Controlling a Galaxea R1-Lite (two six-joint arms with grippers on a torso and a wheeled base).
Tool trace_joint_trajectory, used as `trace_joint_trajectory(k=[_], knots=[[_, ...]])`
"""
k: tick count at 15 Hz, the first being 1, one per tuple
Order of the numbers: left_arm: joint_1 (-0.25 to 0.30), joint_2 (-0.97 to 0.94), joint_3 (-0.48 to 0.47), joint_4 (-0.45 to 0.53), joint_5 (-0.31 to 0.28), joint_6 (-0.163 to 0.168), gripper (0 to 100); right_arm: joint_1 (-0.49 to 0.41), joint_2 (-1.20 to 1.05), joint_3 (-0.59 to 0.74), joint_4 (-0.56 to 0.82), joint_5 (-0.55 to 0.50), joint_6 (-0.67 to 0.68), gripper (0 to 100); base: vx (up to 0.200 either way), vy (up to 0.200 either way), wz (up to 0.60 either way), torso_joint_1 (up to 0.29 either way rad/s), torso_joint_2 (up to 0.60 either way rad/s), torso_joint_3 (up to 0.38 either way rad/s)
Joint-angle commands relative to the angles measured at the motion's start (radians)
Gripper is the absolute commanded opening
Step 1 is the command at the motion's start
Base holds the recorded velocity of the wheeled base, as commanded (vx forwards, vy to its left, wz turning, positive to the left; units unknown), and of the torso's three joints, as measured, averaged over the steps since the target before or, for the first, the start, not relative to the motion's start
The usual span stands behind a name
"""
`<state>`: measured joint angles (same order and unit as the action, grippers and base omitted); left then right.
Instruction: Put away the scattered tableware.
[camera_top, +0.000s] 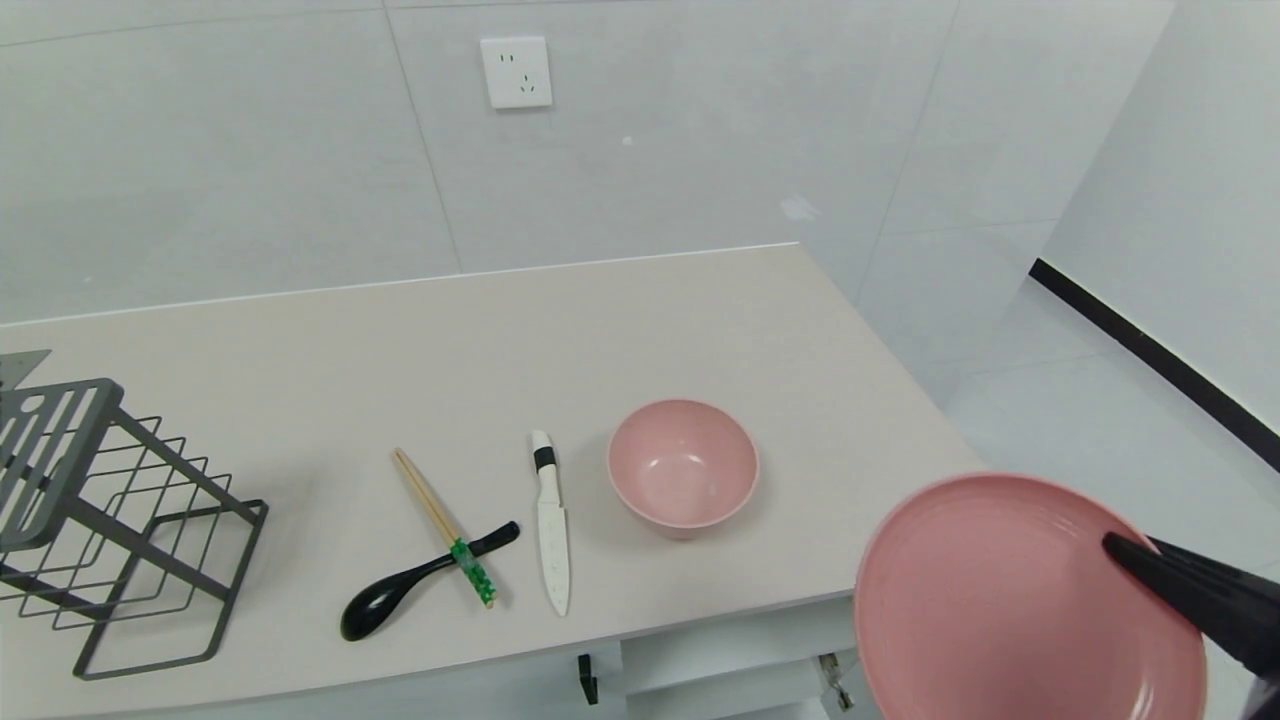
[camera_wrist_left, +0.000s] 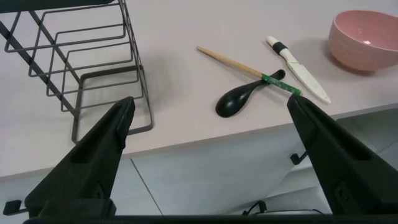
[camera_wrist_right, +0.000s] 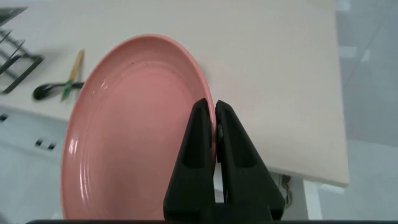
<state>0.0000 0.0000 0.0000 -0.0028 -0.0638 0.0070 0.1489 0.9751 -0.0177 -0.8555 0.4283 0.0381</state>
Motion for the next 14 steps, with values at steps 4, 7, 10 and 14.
trace_joint_trajectory(k=[4,7,10,14], knots=[[0.0,0.0,0.0,0.0,0.001,-0.002,100,-0.003,-0.217,-0.044,0.124,0.041,-0.018,0,0.0,0.0,0.0,0.0,0.0,0.0],[0.0,0.0,0.0,0.0,-0.001,0.004,100,-0.003,-0.217,-0.042,0.124,0.041,-0.018,0,0.0,0.0,0.0,0.0,0.0,0.0],[0.0,0.0,0.0,-0.025,-0.05,0.041,100,-0.003,-0.213,-0.028,0.125,0.041,-0.021,0,0.0,0.0,0.0,0.0,0.0,0.0],[0.0,0.0,0.0,-0.352,-0.054,0.045,100,-0.003,-0.202,-0.018,0.125,0.041,-0.024,0,0.0,0.0,0.0,0.0,0.0,0.0]])
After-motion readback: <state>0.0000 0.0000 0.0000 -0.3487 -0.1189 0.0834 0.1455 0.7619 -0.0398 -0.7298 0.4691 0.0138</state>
